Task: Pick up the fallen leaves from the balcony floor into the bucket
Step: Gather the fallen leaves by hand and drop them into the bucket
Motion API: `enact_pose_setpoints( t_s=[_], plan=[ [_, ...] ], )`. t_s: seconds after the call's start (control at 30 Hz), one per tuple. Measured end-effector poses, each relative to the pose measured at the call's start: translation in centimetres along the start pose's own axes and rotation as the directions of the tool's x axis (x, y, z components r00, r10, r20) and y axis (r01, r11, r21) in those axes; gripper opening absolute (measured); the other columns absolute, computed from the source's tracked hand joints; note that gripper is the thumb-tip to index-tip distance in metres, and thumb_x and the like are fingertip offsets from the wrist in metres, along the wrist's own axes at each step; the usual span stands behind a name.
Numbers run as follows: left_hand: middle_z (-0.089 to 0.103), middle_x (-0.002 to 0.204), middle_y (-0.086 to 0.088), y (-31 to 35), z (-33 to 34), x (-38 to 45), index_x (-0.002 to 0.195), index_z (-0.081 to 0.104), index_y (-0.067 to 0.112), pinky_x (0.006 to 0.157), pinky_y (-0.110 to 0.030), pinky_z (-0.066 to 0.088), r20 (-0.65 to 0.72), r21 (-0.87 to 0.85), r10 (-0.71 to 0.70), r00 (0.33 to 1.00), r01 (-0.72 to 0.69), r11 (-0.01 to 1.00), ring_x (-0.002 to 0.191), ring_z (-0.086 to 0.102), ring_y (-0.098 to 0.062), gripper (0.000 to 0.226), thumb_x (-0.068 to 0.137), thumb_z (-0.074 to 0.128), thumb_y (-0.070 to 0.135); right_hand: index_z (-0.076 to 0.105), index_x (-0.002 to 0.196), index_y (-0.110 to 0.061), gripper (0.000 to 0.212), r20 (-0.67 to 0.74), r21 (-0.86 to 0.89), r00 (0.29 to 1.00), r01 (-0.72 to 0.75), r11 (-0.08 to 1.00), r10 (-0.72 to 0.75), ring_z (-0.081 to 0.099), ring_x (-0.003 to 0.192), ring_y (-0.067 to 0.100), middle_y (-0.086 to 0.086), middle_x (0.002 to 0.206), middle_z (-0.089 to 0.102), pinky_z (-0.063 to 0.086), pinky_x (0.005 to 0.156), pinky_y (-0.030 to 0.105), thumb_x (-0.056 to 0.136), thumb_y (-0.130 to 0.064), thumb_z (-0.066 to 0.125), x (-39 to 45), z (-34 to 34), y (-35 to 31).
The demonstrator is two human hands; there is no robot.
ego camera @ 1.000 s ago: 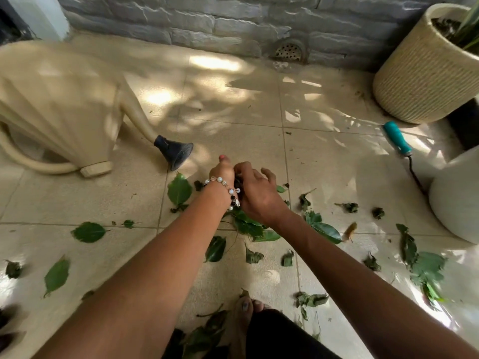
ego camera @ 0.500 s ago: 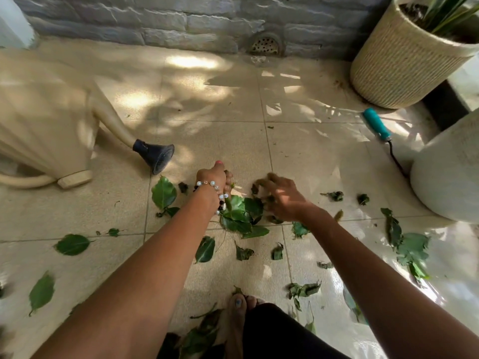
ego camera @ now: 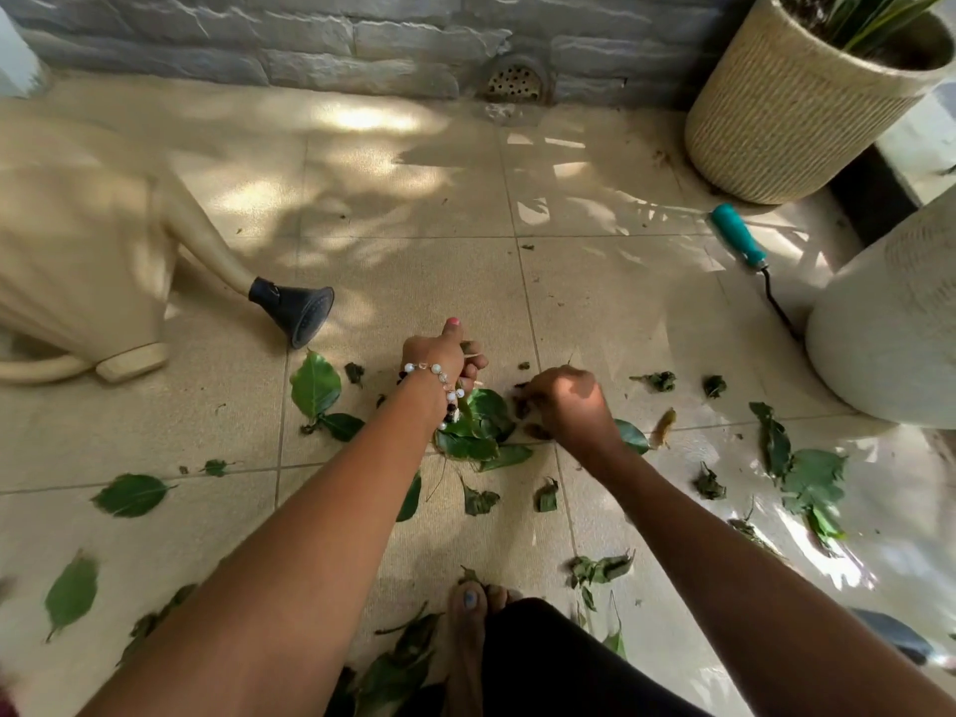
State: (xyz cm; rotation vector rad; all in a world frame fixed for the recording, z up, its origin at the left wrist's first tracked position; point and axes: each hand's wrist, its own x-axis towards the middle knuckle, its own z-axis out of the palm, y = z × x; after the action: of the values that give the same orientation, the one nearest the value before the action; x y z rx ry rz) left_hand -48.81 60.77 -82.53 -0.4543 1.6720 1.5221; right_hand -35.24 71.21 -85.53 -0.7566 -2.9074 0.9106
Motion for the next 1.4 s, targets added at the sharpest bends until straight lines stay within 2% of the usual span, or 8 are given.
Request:
enact_pose_setpoints(
  t_s=[0.23, 0.43, 0.7, 0.87, 0.97, 1.13, 1.27, 1.4],
  plan=[
    [0.066, 0.103, -0.016, -0.1, 2.1, -1.0, 0.125, 0.053, 0.000, 0.056, -0.027, 0.051, -0.004, 0.192, -0.075, 0.997, 0.075, 0.979, 0.077, 0.069, -0.028, 0.057, 0.100, 0.042, 0.049, 0.072, 0.094, -0.004, 0.014, -0.106, 0.754, 0.932, -0.151, 0.639, 0.347, 0.071, 0.076, 0.012, 0.007, 0.089, 0.074, 0.057, 0.070, 0.024, 0.080, 0.001, 0.072, 1.3, -3.1, -2.5],
    [0.060, 0.126, -0.012, -1.0, 5.4, -1.8, 0.129, 0.055, 0.007, 0.096, -0.040, 0.046, 0.058, 0.115, -0.089, 0.994, 0.082, 0.990, 0.108, 0.058, -0.029, 0.074, 0.090, 0.042, 0.068, 0.073, 0.102, -0.013, 0.030, -0.278, 0.108, 0.961, 0.036, 0.994, -0.004, 0.067, 0.069, 0.012, 0.001, 0.084, 0.074, 0.053, 0.072, 0.023, 0.086, 0.002, 0.053, -0.3, -2.0, -4.3],
    [0.061, 0.055, -0.006, -1.8, 5.9, -0.9, 0.078, 0.062, 0.004, 0.035, -0.014, 0.028, -0.008, 0.019, -0.049, 0.999, 0.049, 0.999, 0.035, 0.041, -0.013, 0.030, 0.093, 0.062, 0.029, 0.048, 0.114, -0.025, 0.022, -0.007, 0.741, 0.966, -0.170, 0.650, 0.260, 0.065, 0.079, 0.013, 0.004, 0.108, 0.071, 0.055, 0.063, 0.030, 0.098, -0.009, 0.048, -0.7, -5.3, -1.3],
    [0.055, 0.055, 0.001, -1.9, 4.8, -0.5, 0.067, 0.061, 0.008, 0.034, -0.015, 0.025, 0.049, 0.031, -0.046, 0.998, 0.045, 0.999, 0.035, 0.036, -0.009, 0.038, 0.094, 0.063, 0.035, 0.054, 0.129, -0.014, 0.038, -0.006, 0.117, 0.979, -0.202, 0.972, 0.205, 0.053, 0.124, 0.025, 0.008, 0.134, 0.056, 0.045, 0.101, 0.031, 0.091, -0.008, 0.059, 1.2, -5.0, 1.7],
    [0.055, 0.059, 0.000, -1.6, 4.4, -0.5, 0.067, 0.061, 0.010, 0.035, -0.015, 0.026, 0.099, 0.032, 0.001, 0.995, -0.004, 0.999, 0.036, 0.037, -0.010, 0.040, 0.095, 0.059, 0.039, 0.042, 0.143, -0.017, 0.057, 0.265, -0.167, 0.963, -0.012, 0.986, 0.057, 0.033, 0.136, 0.036, 0.011, 0.152, 0.034, 0.039, 0.109, 0.045, 0.089, -0.017, 0.063, 0.6, -2.1, 1.8],
    [0.053, 0.056, -0.002, -1.6, 4.4, -0.7, 0.065, 0.058, 0.008, 0.037, -0.014, 0.027, 0.078, 0.055, -0.047, 0.996, 0.043, 0.998, 0.035, 0.038, -0.010, 0.049, 0.098, 0.051, 0.044, 0.060, 0.123, -0.004, 0.030, 0.113, -0.422, 0.984, 0.170, 0.890, -0.135, 0.052, 0.112, 0.027, 0.013, 0.126, 0.058, 0.049, 0.092, 0.033, 0.095, -0.005, 0.050, -0.8, -0.3, 2.6],
    [0.054, 0.055, -0.004, -1.6, 3.8, -0.8, 0.071, 0.061, 0.004, 0.037, -0.015, 0.028, 0.036, 0.028, -0.052, 0.998, 0.051, 0.998, 0.035, 0.039, -0.011, 0.051, 0.100, 0.047, 0.044, 0.072, 0.104, -0.007, 0.018, -0.133, -0.021, 0.981, -0.145, 0.989, 0.141, 0.066, 0.089, 0.019, 0.010, 0.104, 0.071, 0.054, 0.085, 0.028, 0.087, -0.004, 0.065, 0.4, -2.2, 2.0],
    [0.059, 0.063, -0.008, -0.9, 2.7, -0.9, 0.086, 0.063, 0.002, 0.034, -0.017, 0.035, 0.005, 0.056, -0.075, 0.997, 0.074, 0.996, 0.041, 0.046, -0.013, 0.054, 0.099, 0.043, 0.051, 0.073, 0.094, -0.007, 0.020, -0.123, 0.705, 0.889, -0.236, 0.669, 0.442, 0.072, 0.086, 0.022, 0.009, 0.093, 0.074, 0.058, 0.083, 0.032, 0.075, -0.001, 0.078, 2.2, -3.3, -1.4]
  ],
)
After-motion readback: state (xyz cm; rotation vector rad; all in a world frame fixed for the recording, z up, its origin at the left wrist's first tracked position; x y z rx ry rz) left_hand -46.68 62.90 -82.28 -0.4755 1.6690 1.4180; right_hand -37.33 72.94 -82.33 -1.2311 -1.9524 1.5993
